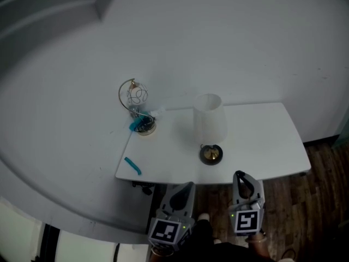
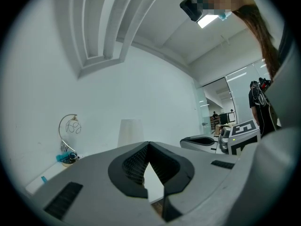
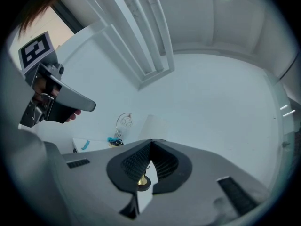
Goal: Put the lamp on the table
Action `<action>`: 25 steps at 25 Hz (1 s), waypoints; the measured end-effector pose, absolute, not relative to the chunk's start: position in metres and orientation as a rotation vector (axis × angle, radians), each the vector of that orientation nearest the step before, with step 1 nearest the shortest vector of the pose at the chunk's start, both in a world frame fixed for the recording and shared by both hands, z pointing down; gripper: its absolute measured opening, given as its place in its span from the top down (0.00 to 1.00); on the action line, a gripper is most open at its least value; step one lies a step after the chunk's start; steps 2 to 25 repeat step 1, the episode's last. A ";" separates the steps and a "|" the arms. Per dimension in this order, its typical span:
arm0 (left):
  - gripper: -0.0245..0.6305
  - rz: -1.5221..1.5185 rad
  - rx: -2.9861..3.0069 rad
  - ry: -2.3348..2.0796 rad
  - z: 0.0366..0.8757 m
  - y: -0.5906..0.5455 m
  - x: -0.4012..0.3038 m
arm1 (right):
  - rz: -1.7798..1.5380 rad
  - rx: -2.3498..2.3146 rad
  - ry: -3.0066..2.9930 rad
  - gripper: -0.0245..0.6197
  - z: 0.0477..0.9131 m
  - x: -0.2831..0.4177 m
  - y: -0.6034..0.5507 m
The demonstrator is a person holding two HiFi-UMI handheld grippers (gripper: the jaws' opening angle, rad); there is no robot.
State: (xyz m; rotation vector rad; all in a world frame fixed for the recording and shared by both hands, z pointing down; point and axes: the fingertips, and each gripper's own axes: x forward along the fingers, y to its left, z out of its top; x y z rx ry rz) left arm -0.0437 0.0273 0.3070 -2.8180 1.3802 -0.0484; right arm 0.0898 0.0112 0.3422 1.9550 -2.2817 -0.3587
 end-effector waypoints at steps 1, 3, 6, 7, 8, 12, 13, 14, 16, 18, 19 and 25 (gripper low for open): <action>0.96 -0.049 -2.817 1.381 0.308 0.027 -0.044 | -0.354 1.962 -2.278 0.97 0.343 0.092 0.011; 0.96 -0.049 -2.817 1.381 0.308 0.027 -0.044 | -0.354 1.962 -2.278 0.97 0.343 0.092 0.011; 0.96 -0.049 -2.817 1.381 0.308 0.027 -0.044 | -0.354 1.962 -2.278 0.97 0.343 0.092 0.011; 0.96 -0.049 -2.817 1.381 0.308 0.027 -0.044 | -0.354 1.962 -2.278 0.97 0.343 0.092 0.011; 0.96 -0.049 -2.817 1.381 0.308 0.027 -0.044 | -0.354 1.962 -2.278 0.97 0.343 0.092 0.011; 0.96 -0.049 -2.817 1.381 0.308 0.027 -0.044 | -0.354 1.962 -2.278 0.97 0.343 0.092 0.011; 0.96 -0.049 -2.817 1.381 0.308 0.027 -0.044 | -0.354 1.962 -2.278 0.97 0.343 0.092 0.011; 0.96 -0.049 -2.817 1.381 0.308 0.027 -0.044 | -0.354 1.962 -2.278 0.97 0.343 0.092 0.011; 0.96 -0.049 -2.817 1.381 0.308 0.027 -0.044 | -0.354 1.962 -2.278 0.97 0.343 0.092 0.011; 0.96 -0.049 -2.817 1.381 0.308 0.027 -0.044 | -0.354 1.962 -2.278 0.97 0.343 0.092 0.011; 0.96 -0.049 -2.817 1.381 0.308 0.027 -0.044 | -0.354 1.962 -2.278 0.97 0.343 0.092 0.011; 0.96 -0.049 -2.817 1.381 0.308 0.027 -0.044 | -0.354 1.962 -2.278 0.97 0.343 0.092 0.011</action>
